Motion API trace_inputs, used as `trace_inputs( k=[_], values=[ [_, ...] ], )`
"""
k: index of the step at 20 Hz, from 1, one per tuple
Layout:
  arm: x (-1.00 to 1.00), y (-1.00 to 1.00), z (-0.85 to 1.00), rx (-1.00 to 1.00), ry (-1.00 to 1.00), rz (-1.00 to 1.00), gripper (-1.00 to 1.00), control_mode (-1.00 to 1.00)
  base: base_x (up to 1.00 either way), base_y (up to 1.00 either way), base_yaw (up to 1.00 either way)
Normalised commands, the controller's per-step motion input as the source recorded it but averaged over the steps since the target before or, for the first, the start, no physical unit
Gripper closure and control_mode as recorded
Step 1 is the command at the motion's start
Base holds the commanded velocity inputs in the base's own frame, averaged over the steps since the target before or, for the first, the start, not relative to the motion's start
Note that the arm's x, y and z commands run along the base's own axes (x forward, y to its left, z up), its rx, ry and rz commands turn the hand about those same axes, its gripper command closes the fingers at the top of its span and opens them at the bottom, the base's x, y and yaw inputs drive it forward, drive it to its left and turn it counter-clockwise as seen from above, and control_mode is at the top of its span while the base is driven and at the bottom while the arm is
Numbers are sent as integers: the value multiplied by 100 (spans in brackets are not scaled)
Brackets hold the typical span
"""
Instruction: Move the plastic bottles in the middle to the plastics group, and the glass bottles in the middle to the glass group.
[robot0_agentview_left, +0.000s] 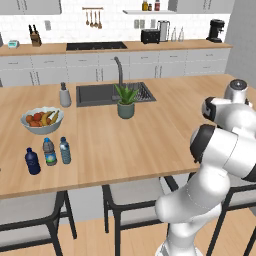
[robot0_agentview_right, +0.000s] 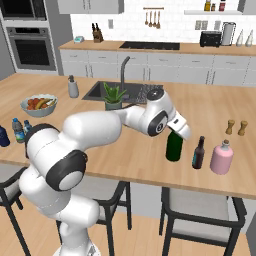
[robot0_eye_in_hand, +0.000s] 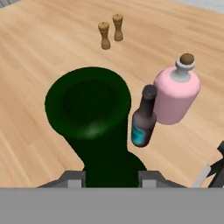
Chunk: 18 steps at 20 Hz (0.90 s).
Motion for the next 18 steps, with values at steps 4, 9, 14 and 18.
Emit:
trace_inputs(
  k=[4, 9, 14, 18],
  values=[
    [0, 0, -7, 1, -4, -4, 100, -100, 0, 0, 0],
    [0, -4, -4, 0, -1, -4, 100, -100, 0, 0, 0],
    [0, -1, -23, 0, -1, -3, 100, -100, 0, 0, 0],
    [0, 0, -28, 0, -5, -3, 100, -100, 0, 0, 0]
  ],
)
